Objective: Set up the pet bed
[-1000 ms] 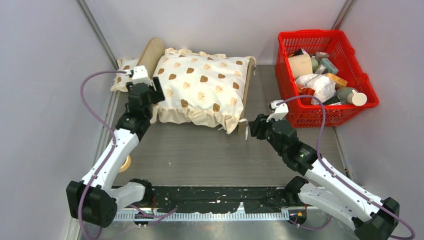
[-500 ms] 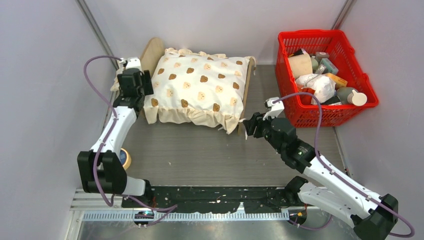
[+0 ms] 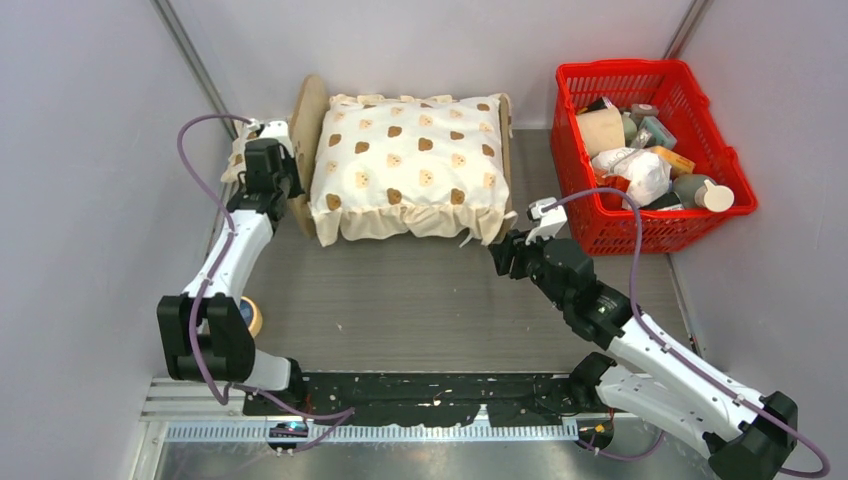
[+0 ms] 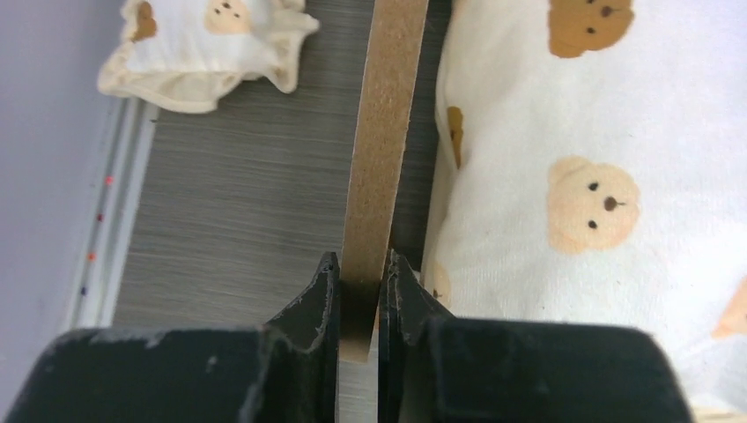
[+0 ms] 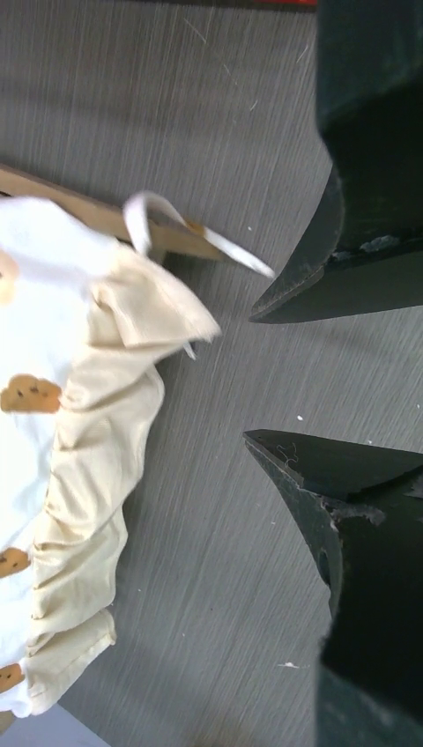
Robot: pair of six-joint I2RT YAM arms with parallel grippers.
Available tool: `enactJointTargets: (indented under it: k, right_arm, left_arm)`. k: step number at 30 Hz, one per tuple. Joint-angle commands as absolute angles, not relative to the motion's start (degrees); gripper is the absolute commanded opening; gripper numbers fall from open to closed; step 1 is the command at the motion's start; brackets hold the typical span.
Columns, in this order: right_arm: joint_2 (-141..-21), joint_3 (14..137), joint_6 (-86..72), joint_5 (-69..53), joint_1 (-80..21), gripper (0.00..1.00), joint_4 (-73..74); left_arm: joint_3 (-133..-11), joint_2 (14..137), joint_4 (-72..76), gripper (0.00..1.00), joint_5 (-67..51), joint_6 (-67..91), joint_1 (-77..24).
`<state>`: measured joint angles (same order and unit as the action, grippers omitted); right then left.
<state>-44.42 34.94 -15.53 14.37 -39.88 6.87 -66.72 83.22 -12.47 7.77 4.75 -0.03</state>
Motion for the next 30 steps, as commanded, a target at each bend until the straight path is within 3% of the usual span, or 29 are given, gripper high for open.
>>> enactJointTargets:
  k: [1, 5, 9, 12, 16, 18, 25, 27, 30]
  right_arm:
    - [-42.0, 36.1, -13.8, 17.2, -39.7, 0.53, 8.7]
    - [-39.9, 35.5, -14.8, 17.6, -39.7, 0.52, 9.7]
    - [-39.1, 31.2, -17.4, 13.0, -40.1, 0.50, 2.5]
    - [-42.8, 28.8, -19.5, 12.1, -42.8, 0.50, -6.6]
    - [-53.3, 33.4, -18.3, 20.5, -51.9, 0.55, -12.2]
    - [-60.3, 37.4, -18.1, 24.3, -57.0, 0.55, -13.6]
    - [-84.3, 50.6, -19.2, 25.3, -63.4, 0.59, -22.1]
    - [-90.4, 54.2, -18.6, 25.7, -64.8, 0.60, -23.8]
    - [-97.3, 58.8, -18.3, 25.7, -65.9, 0.61, -25.6]
  left_arm:
    - [-62.0, 74.7, -13.8, 0.00, 14.1, 15.0, -1.8]
    - [-56.5, 68.0, -16.2, 0.00, 19.4, 16.7, -6.9]
    - [-51.2, 60.7, -17.9, 0.00, 12.2, 21.9, -7.6]
    - [-49.4, 57.8, -17.7, 0.00, 10.1, 21.9, -8.4]
    - [-50.0, 56.9, -18.1, 0.00, 6.5, 20.8, -8.4]
    - [-50.5, 56.9, -19.0, 0.06, 5.2, 21.0, -8.4]
    - [-52.8, 56.6, -22.1, 0.46, 7.2, 19.3, -8.4]
    - [-52.5, 57.2, -21.9, 0.52, 7.6, 18.4, -8.4]
    - [-51.5, 58.5, -21.5, 0.53, 8.1, 17.6, -8.4]
